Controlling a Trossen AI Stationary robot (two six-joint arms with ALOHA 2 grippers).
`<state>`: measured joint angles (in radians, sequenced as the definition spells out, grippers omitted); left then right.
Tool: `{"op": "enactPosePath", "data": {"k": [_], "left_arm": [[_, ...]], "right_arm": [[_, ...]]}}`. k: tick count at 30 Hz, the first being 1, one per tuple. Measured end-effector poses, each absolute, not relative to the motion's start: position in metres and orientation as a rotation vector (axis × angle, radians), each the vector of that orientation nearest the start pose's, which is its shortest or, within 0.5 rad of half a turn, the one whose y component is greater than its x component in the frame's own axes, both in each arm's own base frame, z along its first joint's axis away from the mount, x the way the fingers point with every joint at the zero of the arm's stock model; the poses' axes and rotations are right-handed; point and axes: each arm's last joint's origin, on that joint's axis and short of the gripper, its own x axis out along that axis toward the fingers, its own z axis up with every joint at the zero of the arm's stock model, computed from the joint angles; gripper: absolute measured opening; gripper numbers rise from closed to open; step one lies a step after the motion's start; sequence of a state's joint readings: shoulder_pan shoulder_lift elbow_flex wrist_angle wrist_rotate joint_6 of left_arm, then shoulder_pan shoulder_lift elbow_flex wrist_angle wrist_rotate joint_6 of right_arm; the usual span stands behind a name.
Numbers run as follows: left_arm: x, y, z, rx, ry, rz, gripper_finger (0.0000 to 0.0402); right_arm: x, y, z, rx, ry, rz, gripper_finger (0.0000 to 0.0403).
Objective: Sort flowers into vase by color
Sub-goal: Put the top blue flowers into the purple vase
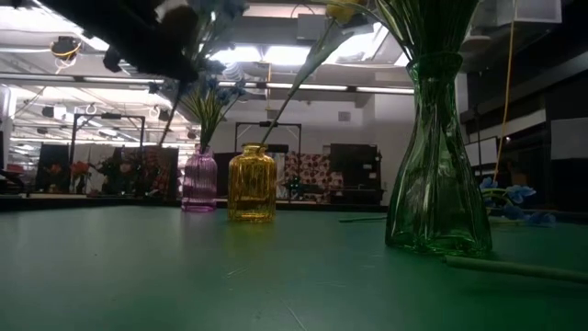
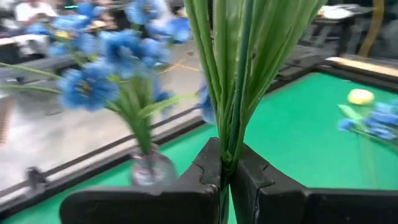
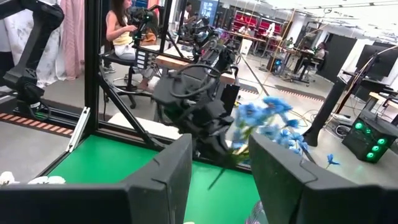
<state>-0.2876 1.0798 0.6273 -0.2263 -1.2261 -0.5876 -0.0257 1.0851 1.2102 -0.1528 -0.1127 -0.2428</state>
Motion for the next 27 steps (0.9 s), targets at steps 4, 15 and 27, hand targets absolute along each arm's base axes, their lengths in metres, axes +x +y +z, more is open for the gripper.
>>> {"op": "enactPosePath", "data": {"k": [4, 15, 27], "left_arm": [[0.207, -0.015, 0.239, -0.016, 0.227, 1.063, 0.0007], [0.222, 0.023, 0.264, 0.083, 0.184, 1.052, 0.0006], [0.219, 0.061, 0.269, 0.048, 0.155, 1.104, 0.0006]], "right_arm": [[0.229, -0.003, 0.424, -0.241, 0.017, 0.090, 0.0159], [0.229, -0.003, 0.422, -0.237, 0.039, 0.093, 0.0159], [0.229, -0.002, 0.421, -0.235, 0.054, 0.105, 0.0159]]}}
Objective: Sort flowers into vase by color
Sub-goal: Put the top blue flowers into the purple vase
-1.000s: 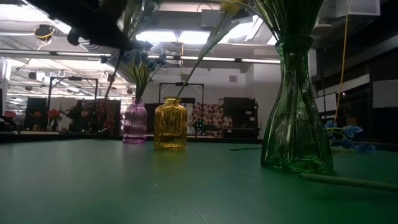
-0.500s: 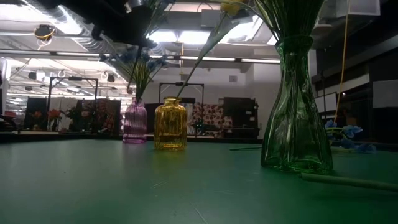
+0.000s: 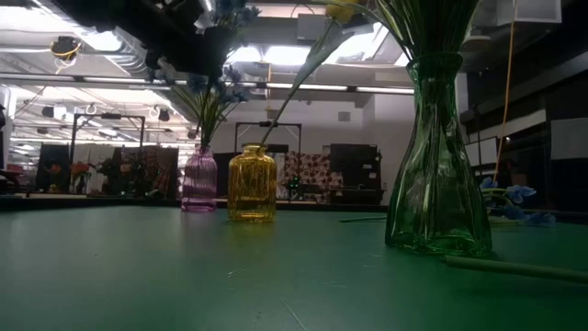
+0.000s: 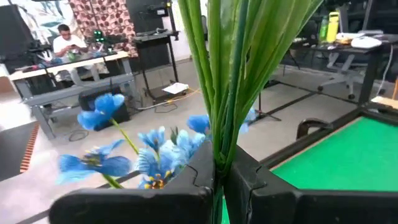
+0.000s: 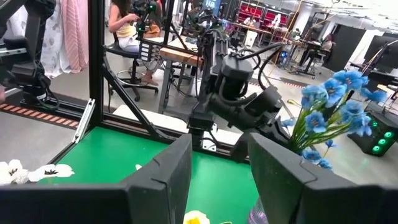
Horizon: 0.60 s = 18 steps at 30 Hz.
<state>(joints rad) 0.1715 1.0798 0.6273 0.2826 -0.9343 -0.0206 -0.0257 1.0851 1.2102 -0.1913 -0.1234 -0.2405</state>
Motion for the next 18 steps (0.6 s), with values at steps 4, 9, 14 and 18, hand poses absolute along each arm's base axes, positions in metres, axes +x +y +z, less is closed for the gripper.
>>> {"op": "enactPosePath", "data": {"k": [4, 9, 14, 18], "left_arm": [[0.216, 0.069, 0.268, 0.045, 0.118, 1.133, 0.0006], [0.210, 0.071, 0.252, 0.021, 0.055, 1.138, 0.0006], [0.201, 0.069, 0.232, 0.016, 0.030, 1.138, 0.0006], [0.199, 0.069, 0.227, 0.012, 0.018, 1.139, 0.0006]], "right_arm": [[0.229, -0.002, 0.421, -0.235, 0.054, 0.105, 0.0159], [0.229, -0.002, 0.421, -0.232, 0.054, 0.105, 0.0159], [0.229, -0.002, 0.421, -0.227, 0.054, 0.105, 0.0159], [0.229, -0.002, 0.421, -0.227, 0.054, 0.105, 0.0159]]}}
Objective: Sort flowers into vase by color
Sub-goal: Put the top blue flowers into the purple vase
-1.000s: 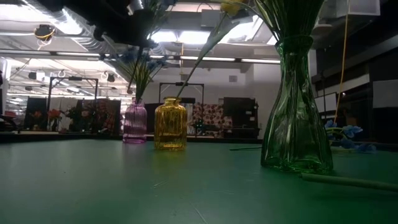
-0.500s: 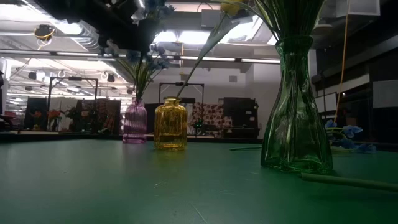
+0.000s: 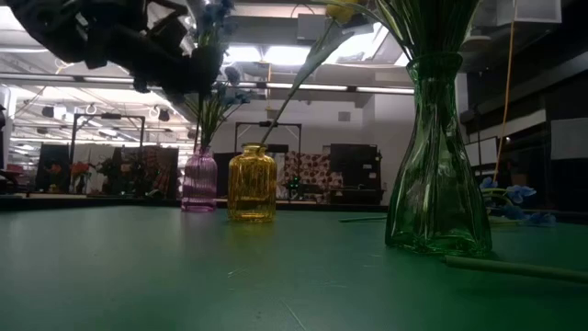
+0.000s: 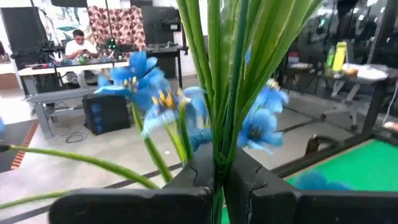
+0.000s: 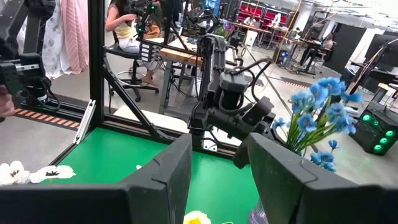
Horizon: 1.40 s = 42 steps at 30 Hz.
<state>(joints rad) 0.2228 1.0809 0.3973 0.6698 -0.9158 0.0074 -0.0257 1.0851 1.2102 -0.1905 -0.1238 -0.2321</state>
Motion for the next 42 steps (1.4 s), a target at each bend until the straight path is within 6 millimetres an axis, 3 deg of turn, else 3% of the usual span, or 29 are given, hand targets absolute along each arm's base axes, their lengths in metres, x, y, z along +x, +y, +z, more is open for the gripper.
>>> {"op": "enactPosePath", "data": {"k": [6, 27, 42], "left_arm": [[0.199, 0.064, 0.240, 0.095, -0.046, 1.122, 0.0006], [0.198, 0.074, 0.238, 0.097, -0.026, 1.118, 0.0006], [0.181, 0.078, 0.210, 0.038, -0.055, 1.148, 0.0006]], "right_arm": [[0.229, -0.002, 0.420, -0.227, 0.057, 0.106, 0.0159], [0.228, -0.002, 0.416, -0.228, 0.101, 0.111, 0.0159], [0.228, -0.002, 0.416, -0.229, 0.101, 0.111, 0.0159]]}}
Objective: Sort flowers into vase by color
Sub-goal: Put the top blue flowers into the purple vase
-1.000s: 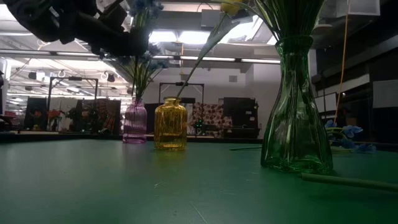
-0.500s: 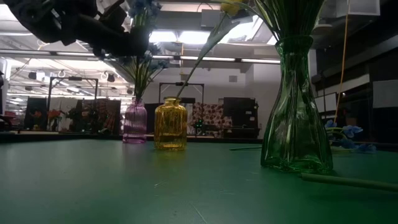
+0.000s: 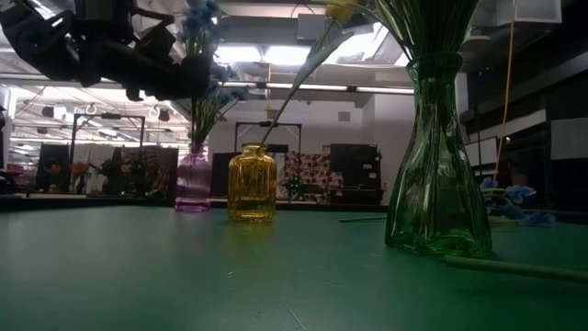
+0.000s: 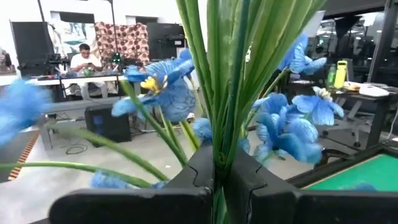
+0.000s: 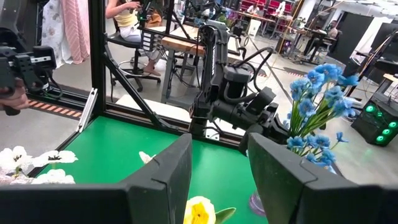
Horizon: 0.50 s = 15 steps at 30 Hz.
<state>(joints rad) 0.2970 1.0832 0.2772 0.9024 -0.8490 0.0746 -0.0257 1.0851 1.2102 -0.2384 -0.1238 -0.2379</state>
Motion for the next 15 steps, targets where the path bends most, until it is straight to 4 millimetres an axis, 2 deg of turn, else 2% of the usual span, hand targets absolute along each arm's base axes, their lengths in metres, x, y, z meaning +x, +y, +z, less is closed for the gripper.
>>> {"op": "enactPosePath", "data": {"k": [7, 15], "left_arm": [[0.181, 0.079, 0.202, 0.004, -0.001, 1.149, 0.0022], [0.178, 0.084, 0.191, -0.086, 0.043, 1.182, 0.0007]], "right_arm": [[0.228, -0.002, 0.416, -0.229, 0.101, 0.111, 0.0159], [0.228, -0.002, 0.416, -0.229, 0.101, 0.111, 0.0159]]}}
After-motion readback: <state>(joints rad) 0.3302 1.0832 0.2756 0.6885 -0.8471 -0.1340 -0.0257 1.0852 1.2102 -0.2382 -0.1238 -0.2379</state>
